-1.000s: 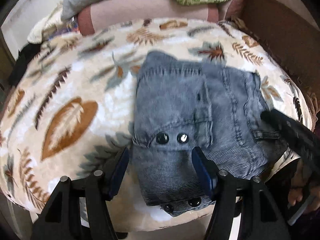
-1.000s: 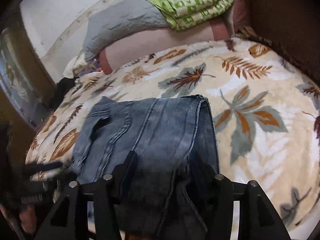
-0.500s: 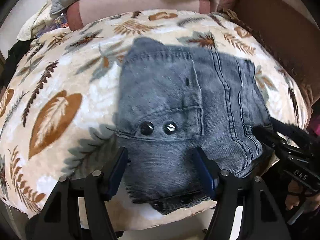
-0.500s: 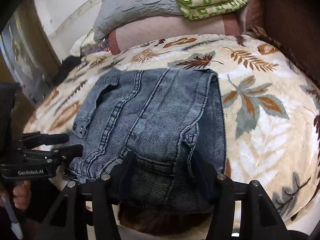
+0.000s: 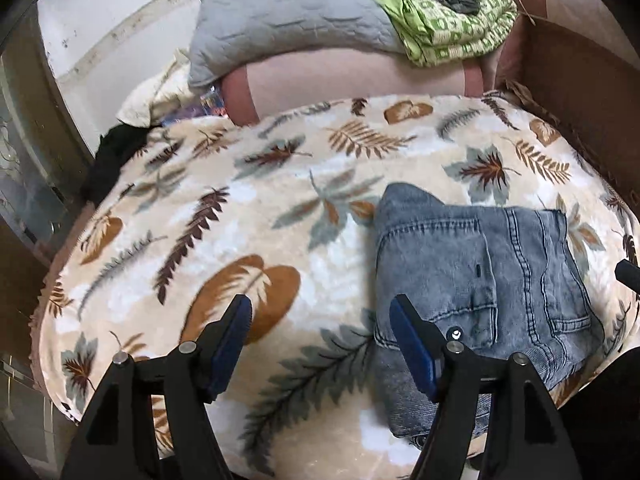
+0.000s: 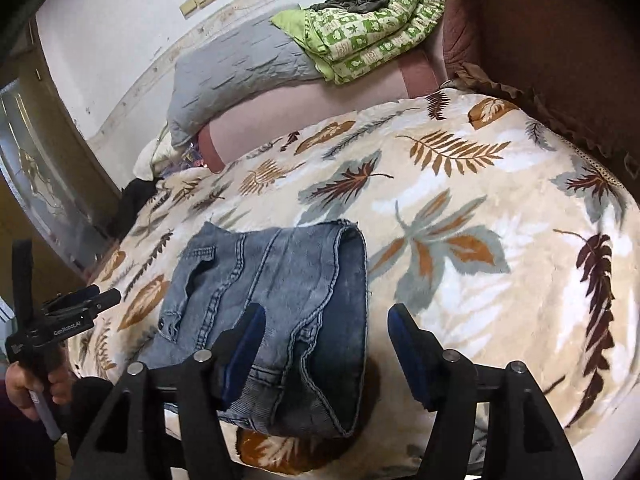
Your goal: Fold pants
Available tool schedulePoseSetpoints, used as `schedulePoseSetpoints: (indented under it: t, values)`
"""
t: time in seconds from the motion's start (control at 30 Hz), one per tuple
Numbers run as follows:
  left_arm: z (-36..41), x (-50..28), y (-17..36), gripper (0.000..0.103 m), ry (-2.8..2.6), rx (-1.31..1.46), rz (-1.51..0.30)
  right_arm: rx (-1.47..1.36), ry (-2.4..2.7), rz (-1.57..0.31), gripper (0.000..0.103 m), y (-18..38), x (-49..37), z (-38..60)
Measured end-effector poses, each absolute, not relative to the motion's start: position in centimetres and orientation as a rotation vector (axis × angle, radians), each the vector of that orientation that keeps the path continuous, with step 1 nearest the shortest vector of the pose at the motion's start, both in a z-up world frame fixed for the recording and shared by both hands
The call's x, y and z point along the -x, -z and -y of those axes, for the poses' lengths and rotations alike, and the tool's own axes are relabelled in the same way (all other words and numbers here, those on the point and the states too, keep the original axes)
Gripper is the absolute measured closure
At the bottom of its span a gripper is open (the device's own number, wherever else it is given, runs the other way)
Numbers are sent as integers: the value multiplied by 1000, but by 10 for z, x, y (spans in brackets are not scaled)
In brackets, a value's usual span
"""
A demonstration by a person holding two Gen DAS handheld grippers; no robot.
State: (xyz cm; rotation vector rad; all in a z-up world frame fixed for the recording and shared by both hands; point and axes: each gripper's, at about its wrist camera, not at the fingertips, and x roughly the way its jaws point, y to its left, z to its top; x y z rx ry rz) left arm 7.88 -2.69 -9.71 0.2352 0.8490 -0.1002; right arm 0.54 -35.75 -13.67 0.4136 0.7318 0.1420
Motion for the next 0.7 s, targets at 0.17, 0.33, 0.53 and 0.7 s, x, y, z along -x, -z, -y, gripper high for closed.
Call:
schedulePoseSetpoints:
  t: [0.17, 0.33, 0.53, 0.7]
  values:
    - [28, -77, 92, 30, 92, -259, -825, -420, -167, -736, 33, 144, -12, 353]
    - [25, -77, 91, 30, 84, -243, -827, -411, -156, -734, 33, 148, -17, 349]
    - [22, -80, 98, 30, 66, -230, -847, -309, -95, -740, 33, 149, -20, 335]
    - [23, -80, 106, 30, 63, -240, -874, -249, -105, -741, 33, 149, -20, 322]
